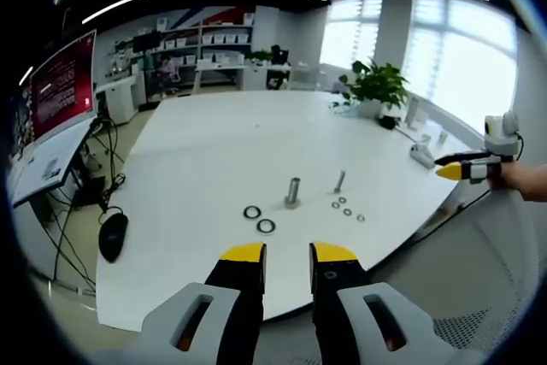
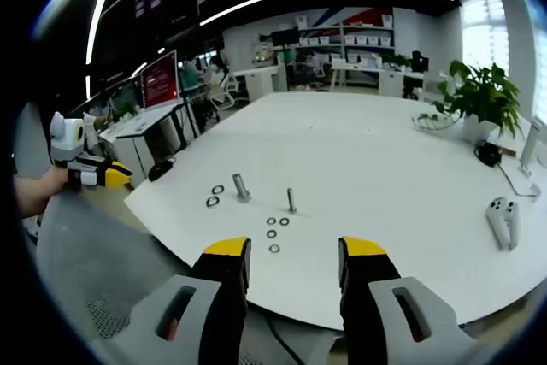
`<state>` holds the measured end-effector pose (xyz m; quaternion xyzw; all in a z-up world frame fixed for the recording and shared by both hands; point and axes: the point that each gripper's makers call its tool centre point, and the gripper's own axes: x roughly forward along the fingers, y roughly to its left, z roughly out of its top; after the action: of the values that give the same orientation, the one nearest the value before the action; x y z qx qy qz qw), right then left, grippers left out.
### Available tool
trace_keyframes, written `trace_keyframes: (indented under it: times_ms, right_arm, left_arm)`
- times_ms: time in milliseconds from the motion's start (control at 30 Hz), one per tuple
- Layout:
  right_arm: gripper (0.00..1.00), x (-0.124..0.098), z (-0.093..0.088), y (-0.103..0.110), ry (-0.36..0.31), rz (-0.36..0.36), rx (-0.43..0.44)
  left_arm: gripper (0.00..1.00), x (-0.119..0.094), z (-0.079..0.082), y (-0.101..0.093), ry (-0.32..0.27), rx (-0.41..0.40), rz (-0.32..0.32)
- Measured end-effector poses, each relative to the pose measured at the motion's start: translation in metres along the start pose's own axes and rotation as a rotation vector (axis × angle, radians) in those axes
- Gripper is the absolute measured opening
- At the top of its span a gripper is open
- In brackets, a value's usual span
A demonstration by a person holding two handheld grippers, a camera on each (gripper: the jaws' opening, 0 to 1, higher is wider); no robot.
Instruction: Place the washer onto the threaded stud by aligning its center hole with the stud, sliding it down to the base, and recovering from edge contact or off-axis alignment until the washer reaches the visible bottom stop.
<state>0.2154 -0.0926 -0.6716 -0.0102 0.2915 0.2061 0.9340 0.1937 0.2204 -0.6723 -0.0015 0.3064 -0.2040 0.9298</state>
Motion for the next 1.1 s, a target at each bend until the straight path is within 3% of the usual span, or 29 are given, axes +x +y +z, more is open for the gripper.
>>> trace_keyframes:
  times_ms: [1100]
  right_arm:
    - [0.37, 0.0000, -0.0009, 0.0037, 0.004, 0.020, 0.002]
  left_arm:
    - [0.16, 0.0011, -0.0063, -0.0002, 0.034, 0.011, 0.000]
